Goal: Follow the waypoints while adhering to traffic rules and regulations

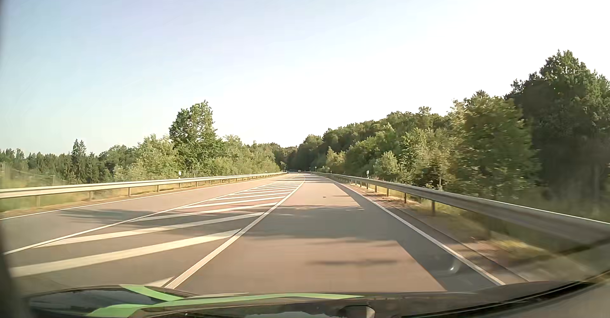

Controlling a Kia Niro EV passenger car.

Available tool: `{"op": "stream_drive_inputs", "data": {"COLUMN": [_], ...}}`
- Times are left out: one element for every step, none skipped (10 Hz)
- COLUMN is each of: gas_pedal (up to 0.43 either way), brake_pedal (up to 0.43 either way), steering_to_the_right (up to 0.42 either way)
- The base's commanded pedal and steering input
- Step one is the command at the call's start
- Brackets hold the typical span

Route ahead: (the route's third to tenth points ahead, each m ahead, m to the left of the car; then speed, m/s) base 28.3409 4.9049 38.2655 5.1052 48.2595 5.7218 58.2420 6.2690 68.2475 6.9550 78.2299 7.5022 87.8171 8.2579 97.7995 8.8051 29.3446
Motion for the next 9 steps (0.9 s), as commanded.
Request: {"op": "stream_drive_inputs", "data": {"gas_pedal": [0.299,0.319,0.331,0.331,0.319,0.299,0.299,0.299,0.299], "brake_pedal": [0.000,0.000,0.000,0.000,0.000,0.000,0.000,0.000,0.000], "steering_to_the_right": [-0.008,-0.008,-0.008,-0.007,-0.008,-0.007,-0.008,-0.008,-0.007]}}
